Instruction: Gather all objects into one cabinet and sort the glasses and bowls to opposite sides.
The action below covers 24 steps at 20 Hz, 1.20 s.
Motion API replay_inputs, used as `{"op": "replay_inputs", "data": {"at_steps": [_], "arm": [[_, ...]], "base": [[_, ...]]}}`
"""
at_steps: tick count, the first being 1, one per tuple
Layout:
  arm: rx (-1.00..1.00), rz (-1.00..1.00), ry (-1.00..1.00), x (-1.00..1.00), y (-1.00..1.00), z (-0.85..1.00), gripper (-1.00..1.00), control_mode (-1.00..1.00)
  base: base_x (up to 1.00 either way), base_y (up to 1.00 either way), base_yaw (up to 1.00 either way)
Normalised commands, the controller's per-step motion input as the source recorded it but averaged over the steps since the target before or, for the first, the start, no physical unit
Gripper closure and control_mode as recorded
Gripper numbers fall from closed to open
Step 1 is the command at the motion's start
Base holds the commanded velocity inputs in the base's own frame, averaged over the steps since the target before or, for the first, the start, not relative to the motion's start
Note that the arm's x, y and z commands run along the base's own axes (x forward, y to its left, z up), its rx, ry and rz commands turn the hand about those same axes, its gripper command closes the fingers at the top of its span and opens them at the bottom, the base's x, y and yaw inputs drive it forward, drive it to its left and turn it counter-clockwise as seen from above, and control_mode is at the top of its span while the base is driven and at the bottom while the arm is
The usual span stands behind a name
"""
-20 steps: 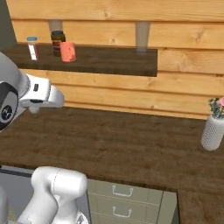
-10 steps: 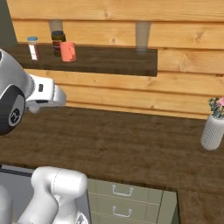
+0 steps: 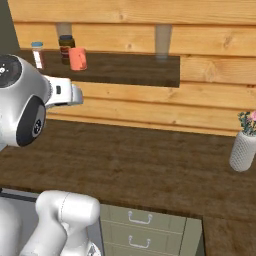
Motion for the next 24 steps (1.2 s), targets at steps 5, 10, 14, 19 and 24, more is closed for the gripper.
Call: {"op": "replay_inputs", "data": {"at_steps": [5,10,14,19,24], "arm": [[0.0,0.03,0.0,0.8,0.05,0.32,-1.0,-1.0],[0.0,0.02,0.0,0.67,0.08,0.27,-1.0,-1.0],[0.0,0.02,0.06,0.86,0.03,0.03,-1.0,-1.0],[0.0,0.02,0.08,0.67,0.08,0.0,-1.0,-1.0],[0.0,0.02,0.1,0.28,0.16,-0.04,-1.0,-1.0]], "base": [[0.0,0.0,0.0],[0.0,0.0,0.0],[0.0,0.0,0.0],[0.0,0.0,0.0],[0.0,0.0,0.0]]}}
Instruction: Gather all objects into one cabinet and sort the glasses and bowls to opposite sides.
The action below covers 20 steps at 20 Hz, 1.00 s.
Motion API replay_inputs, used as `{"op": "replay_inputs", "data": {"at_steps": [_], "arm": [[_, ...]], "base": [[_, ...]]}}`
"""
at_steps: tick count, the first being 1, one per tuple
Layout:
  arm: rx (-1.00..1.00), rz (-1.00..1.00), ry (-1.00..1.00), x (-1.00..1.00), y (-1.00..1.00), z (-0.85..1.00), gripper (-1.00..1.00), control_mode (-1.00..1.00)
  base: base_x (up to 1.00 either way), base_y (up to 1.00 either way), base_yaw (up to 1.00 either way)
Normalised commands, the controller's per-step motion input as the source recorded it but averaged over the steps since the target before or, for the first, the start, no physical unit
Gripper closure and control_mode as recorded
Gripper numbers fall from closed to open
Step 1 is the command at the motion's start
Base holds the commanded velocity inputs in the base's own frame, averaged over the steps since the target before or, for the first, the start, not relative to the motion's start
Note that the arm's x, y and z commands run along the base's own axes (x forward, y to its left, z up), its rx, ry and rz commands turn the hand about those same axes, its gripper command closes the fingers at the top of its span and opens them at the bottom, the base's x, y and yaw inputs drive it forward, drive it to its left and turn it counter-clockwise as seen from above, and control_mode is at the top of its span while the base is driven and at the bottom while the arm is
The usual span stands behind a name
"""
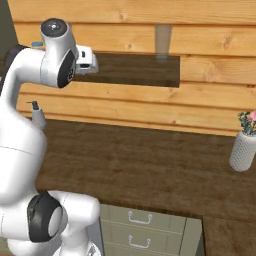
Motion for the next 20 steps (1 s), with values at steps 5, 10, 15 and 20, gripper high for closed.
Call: {"op": "replay_inputs", "data": {"at_steps": [5,10,15,20], "arm": [[-0.03,0.02,0.12,0.49,0.24,-0.13,-1.0,-1.0],[0.0,0.01,-0.01,0.52,0.19,0.0,-1.0,-1.0],[0.01,0.05,-0.04,0.49,0.13,0.01,-1.0,-1.0],[0.06,0.11,0.0,0.28,0.0,0.09,-1.0,-1.0]], "base": [[0.0,0.0,0.0],[0.0,0.0,0.0],[0.0,0.0,0.0],[0.0,0.0,0.0]]}}
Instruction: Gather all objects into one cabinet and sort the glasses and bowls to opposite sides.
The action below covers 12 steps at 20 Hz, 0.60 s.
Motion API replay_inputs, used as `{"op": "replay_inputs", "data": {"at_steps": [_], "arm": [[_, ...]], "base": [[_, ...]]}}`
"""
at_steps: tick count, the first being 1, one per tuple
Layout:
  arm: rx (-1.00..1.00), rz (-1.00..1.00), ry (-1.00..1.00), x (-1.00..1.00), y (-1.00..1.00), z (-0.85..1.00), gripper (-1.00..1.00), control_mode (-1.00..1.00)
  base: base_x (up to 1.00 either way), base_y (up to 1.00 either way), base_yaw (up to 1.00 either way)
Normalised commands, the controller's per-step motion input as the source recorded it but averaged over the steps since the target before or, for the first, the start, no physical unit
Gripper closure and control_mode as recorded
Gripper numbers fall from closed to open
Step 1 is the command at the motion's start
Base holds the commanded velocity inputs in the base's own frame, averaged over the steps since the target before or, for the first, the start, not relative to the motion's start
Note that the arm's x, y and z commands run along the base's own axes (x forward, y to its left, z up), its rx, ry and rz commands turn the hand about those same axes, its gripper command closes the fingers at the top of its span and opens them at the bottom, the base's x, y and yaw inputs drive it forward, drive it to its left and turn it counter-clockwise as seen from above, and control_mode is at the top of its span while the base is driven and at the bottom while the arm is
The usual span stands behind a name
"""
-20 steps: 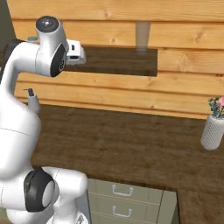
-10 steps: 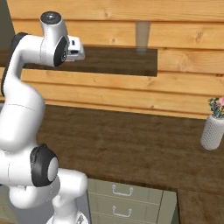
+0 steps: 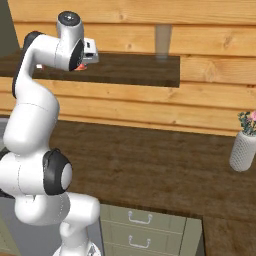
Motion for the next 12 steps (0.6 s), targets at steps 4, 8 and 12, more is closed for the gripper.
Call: {"op": "replay_inputs", "data": {"at_steps": [4,8,12], "arm": [[0.0,0.03,0.0,0.08,0.0,0.0,-1.0,-1.0],[0.0,0.0,-0.02,0.11,0.0,0.0,-1.0,-1.0],[0.0,0.0,-0.06,0.08,0.0,0.0,-1.0,-1.0]], "base": [[0.0,0.0,0.0],[0.0,0.0,0.0],[0.0,0.0,0.0]]}}
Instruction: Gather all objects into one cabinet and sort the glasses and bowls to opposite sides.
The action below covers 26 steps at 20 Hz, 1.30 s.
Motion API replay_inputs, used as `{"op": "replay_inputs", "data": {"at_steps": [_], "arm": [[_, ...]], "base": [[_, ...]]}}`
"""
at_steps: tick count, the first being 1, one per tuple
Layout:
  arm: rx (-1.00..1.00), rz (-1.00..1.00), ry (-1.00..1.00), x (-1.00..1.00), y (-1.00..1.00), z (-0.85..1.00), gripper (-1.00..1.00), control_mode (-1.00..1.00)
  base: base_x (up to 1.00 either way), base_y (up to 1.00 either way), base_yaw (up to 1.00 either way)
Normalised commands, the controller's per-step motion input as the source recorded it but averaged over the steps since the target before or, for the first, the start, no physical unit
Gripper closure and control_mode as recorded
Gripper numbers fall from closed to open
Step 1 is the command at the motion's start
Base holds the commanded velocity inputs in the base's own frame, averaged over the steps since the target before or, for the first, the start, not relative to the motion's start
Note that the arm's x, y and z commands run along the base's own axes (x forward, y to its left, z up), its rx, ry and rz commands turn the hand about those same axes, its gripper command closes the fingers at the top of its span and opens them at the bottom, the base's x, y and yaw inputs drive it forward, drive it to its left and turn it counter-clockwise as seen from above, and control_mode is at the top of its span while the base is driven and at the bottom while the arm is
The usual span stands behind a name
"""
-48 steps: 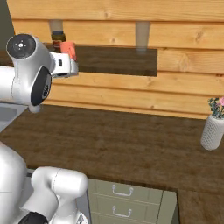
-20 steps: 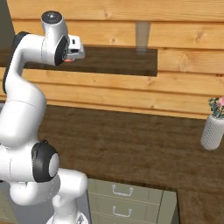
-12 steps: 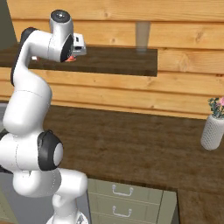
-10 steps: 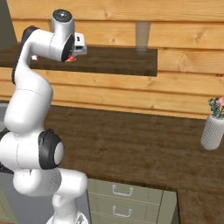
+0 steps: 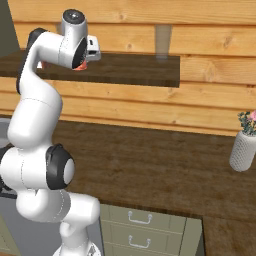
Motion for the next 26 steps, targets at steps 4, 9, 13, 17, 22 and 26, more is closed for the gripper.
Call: {"op": "replay_inputs", "data": {"at_steps": [4,9,13,17,22,26], "arm": [[0.01,0.0,-0.07,0.09,0.0,0.02,-1.0,-1.0],[0.09,0.04,-0.01,0.23,0.0,0.08,-1.0,-1.0],[0.11,0.04,0.0,0.22,-0.06,0.03,-1.0,-1.0],[0.03,0.01,0.0,0.12,-0.04,0.02,-1.0,-1.0],[0.0,0.02,0.0,0.08,0.0,0.0,-1.0,-1.0],[0.0,0.04,0.0,0.13,0.0,0.0,-1.0,-1.0]], "base": [[0.0,0.0,0.0],[0.0,0.0,0.0],[0.0,0.0,0.0],[0.0,0.0,0.0],[0.0,0.0,0.0],[0.0,0.0,0.0]]}}
